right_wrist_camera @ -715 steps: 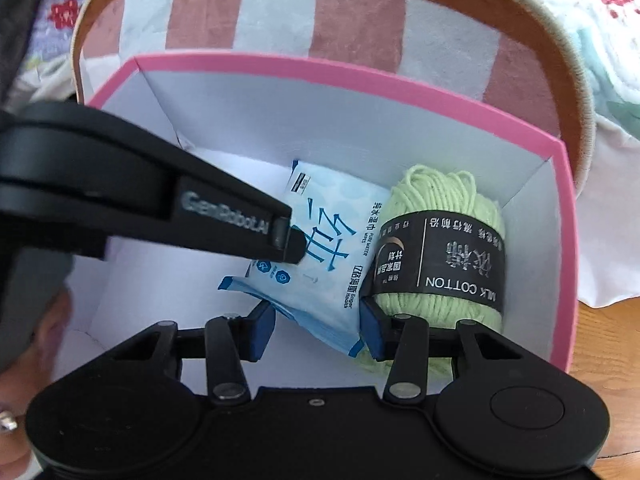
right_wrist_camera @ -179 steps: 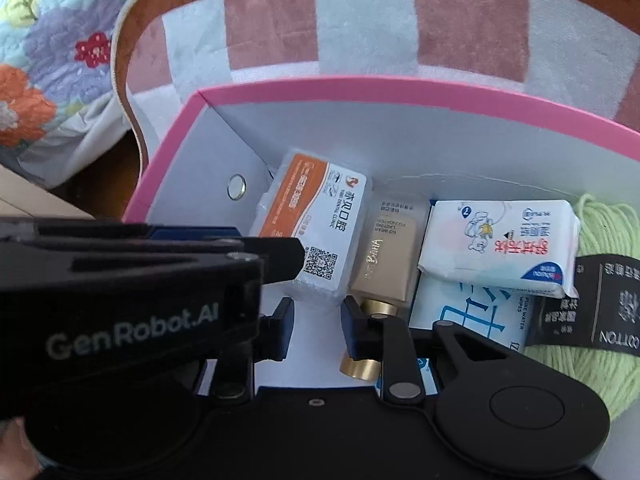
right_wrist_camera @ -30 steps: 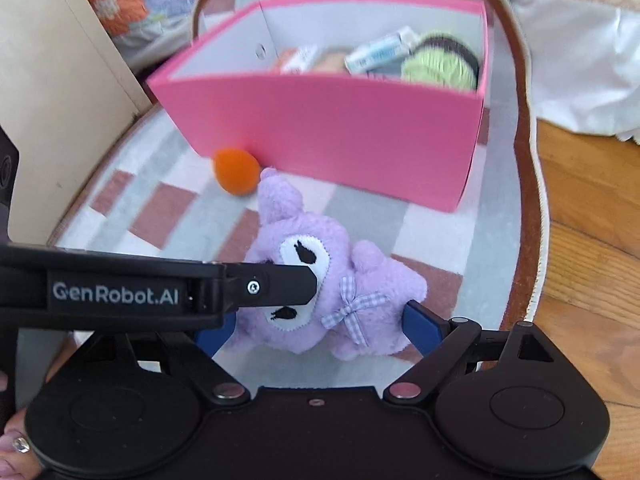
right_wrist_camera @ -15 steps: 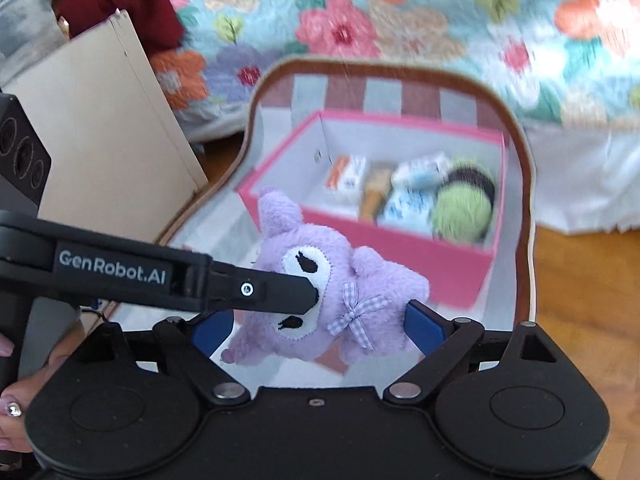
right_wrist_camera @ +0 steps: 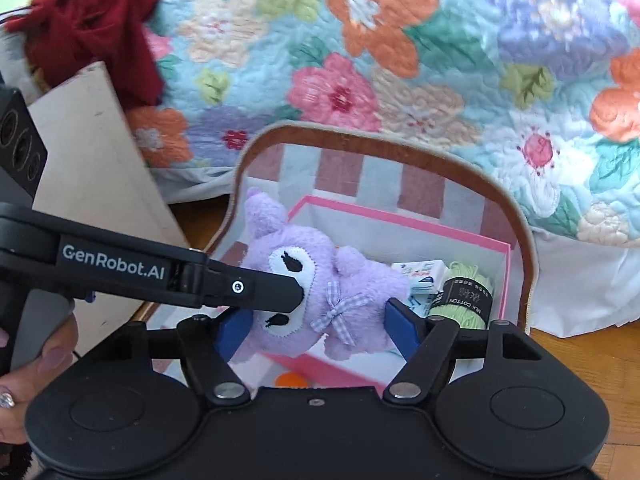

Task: Organize objects
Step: 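Lift the plush toy and lower it into the pink box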

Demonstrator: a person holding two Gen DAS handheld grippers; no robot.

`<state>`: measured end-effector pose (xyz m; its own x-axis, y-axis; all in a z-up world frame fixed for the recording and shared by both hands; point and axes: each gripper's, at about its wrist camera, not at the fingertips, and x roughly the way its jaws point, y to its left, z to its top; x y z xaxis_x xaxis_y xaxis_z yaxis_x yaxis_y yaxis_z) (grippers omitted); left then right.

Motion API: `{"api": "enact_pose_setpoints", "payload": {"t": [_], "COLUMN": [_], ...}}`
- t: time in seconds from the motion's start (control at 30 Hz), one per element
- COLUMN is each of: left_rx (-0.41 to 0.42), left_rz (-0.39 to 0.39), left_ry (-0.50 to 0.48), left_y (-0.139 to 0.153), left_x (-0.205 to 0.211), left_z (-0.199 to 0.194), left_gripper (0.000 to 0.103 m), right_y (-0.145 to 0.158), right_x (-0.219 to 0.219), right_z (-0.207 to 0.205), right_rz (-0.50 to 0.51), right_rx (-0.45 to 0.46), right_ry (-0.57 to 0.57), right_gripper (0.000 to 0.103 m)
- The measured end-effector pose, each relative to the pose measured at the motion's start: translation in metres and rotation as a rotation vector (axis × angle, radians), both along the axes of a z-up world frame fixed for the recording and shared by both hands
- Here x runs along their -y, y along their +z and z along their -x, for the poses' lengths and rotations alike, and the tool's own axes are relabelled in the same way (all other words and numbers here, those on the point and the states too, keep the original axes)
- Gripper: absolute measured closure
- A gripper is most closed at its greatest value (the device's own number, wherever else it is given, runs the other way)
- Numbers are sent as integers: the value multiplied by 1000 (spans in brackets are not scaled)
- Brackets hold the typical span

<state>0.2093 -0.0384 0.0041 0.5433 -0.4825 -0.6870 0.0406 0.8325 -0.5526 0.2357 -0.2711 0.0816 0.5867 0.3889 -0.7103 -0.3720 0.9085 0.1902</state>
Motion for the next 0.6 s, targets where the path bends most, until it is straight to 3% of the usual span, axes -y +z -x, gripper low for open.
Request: {"api": "enact_pose_setpoints", "payload": {"t": [0.33, 0.47, 0.6], "left_rx": [-190, -238, -260], "left_rz": [-35, -44, -82], "left_ry": [-14, -22, -47], "left_y": [-91, -109, -118], "left_x": [16, 16, 17], "left_z": [-64, -68, -66], "left_gripper": [65, 66, 66], "right_y": [-88, -112, -129], "right_x": [13, 20, 22], "right_z": [-65, -73, -77], "right_rz": [-37, -53, -34], "right_rx": [-241, -323, -375], "right_ry": [-81, -99, -92], "right_gripper": [29, 30, 38]}}
